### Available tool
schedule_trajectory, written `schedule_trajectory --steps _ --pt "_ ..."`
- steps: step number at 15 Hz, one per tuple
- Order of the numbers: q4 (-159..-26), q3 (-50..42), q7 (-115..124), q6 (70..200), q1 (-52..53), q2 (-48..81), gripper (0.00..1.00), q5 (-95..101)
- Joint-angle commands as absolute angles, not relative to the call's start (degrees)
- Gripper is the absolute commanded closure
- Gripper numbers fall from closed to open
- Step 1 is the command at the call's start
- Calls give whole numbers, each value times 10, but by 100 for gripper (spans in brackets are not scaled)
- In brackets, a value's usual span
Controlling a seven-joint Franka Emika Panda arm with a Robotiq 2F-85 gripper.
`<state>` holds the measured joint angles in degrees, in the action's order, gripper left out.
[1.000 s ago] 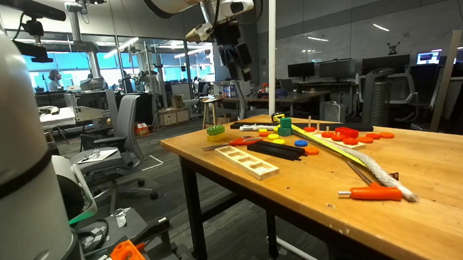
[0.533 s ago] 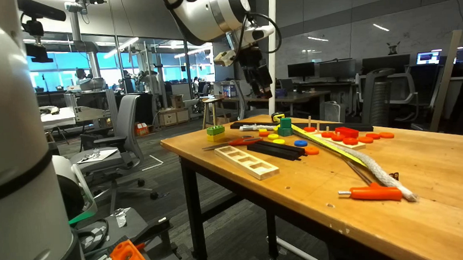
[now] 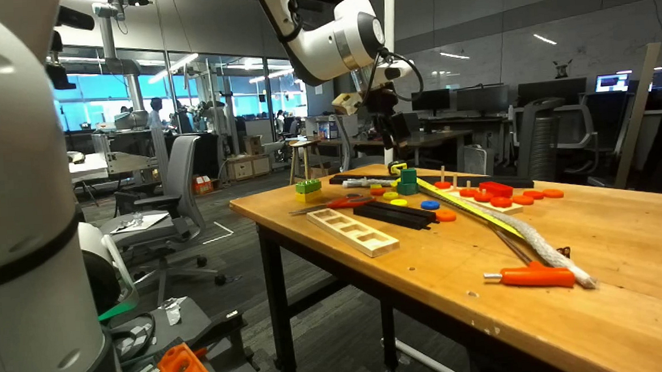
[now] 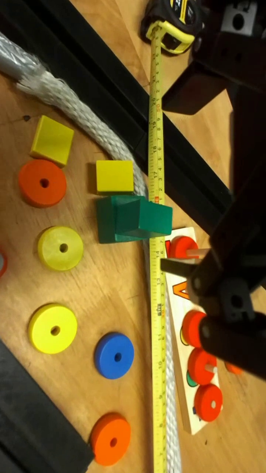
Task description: Get the top green block then put it on top of the wooden structure then put the small yellow block on top of the bottom green block
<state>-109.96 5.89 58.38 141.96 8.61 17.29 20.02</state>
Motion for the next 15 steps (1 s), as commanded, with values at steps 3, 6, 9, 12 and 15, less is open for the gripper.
schedule_trajectory --steps 3,6,9,12,15 --pt "-1031 20 578 1388 112 232 0 166" --pt "-1020 17 572 1373 113 245 0 144" --pt "-1013 19 563 1358 112 252 0 116" --pt "-1007 18 562 1347 113 256 0 102" --pt "-1000 16 563 1339 114 259 0 101"
